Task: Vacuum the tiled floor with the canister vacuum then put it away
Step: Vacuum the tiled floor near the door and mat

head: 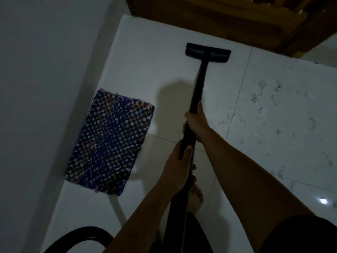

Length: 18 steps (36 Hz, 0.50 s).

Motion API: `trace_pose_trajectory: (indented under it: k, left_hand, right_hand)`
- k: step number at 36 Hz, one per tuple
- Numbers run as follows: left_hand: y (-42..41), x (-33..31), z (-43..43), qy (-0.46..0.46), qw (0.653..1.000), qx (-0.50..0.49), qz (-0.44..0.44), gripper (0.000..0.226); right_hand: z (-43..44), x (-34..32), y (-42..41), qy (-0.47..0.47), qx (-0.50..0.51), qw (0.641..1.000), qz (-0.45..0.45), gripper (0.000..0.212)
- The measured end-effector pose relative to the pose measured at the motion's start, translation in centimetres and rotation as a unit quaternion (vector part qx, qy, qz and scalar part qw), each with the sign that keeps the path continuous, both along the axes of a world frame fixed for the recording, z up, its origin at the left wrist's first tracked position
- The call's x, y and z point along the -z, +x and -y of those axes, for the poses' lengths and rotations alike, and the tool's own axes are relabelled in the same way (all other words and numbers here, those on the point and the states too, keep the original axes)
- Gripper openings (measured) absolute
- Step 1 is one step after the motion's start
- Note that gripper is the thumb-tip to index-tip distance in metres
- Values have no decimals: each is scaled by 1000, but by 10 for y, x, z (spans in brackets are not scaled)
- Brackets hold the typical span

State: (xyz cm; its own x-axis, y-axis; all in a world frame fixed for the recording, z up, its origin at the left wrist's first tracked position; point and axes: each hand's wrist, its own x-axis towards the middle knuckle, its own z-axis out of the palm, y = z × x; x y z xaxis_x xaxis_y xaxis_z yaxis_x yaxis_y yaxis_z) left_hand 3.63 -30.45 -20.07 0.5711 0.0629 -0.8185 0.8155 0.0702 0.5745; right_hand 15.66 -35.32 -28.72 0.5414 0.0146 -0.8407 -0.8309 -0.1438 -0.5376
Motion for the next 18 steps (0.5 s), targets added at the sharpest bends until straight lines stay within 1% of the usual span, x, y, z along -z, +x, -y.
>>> trace_pose_trajectory:
  k: [4, 6, 9, 12, 16, 18]
  left_hand:
    - [-36, -5, 1, 35, 999, 8, 7, 39]
    - [-54, -8, 0, 49, 999, 16, 17, 35]
    - [-76, -12, -4, 55, 998, 24, 24, 32]
    - [-97, -19, -8, 48, 998, 30, 27, 29]
    - [-127, -30, -9, 42, 996, 61, 45, 11]
    - [-141, -33, -8, 46, 994, 81, 52, 11]
  right_hand:
    - [-2, -8, -35, 5, -19, 1000, -3, 76]
    - [-5, -11, -53, 7, -26, 1000, -6, 76]
    - [-11, -17, -77, 10, -29, 1000, -8, 77]
    - [-13, -23, -99, 3, -22, 1000, 3, 76]
    - [-5, -28, -131, -18, 7, 1000, 13, 75]
    - [1, -27, -148, -28, 26, 999, 9, 75]
